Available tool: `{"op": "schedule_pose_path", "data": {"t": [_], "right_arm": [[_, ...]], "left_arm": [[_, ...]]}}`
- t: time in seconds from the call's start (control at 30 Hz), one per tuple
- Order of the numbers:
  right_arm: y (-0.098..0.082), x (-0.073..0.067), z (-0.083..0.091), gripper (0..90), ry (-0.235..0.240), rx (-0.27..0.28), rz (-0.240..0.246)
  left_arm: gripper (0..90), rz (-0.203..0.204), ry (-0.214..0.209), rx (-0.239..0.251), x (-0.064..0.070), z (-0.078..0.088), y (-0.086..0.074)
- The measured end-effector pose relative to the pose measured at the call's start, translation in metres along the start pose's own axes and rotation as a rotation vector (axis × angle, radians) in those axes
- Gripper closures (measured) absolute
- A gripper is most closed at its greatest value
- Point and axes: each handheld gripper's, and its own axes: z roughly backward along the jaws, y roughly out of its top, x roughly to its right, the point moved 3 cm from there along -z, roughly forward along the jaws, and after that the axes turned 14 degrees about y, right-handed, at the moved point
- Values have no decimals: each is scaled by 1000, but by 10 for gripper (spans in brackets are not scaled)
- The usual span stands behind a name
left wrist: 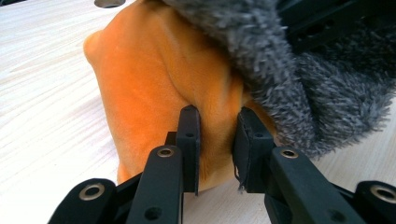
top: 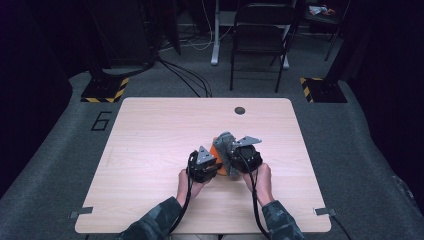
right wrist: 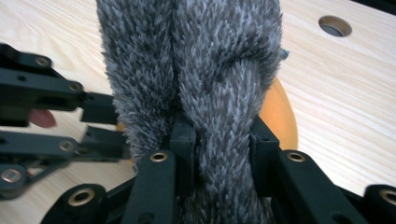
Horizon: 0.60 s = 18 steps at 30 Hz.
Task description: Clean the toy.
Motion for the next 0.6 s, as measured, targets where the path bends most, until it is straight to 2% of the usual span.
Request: {"op": "schedule_pose_path", "data": {"t": [0.1, 0.27, 0.37, 0.4, 0.43, 0.6], "right_arm": [[-3, 4, 1, 692, -29, -23, 0], [-10, 17, 2, 693, -33, -40, -42], [-13, 25, 2, 698, -32, -49, -45], [-15, 27, 2, 698, -39, -59, -63], [-16, 31, 2, 698, -40, -57, -56], [-23, 42, 1, 700, -54, -72, -92]], "left_arm": [[733, 2, -1, -1, -2, -1, -1], [731, 5, -7, -2, -3, -2, -1], [731, 10, -5, 2, -4, -3, -2], [731, 9, -6, 1, -5, -3, -2], [731, 10, -7, 2, -5, -3, -2], [730, 12, -10, 5, -5, -4, -2]]}}
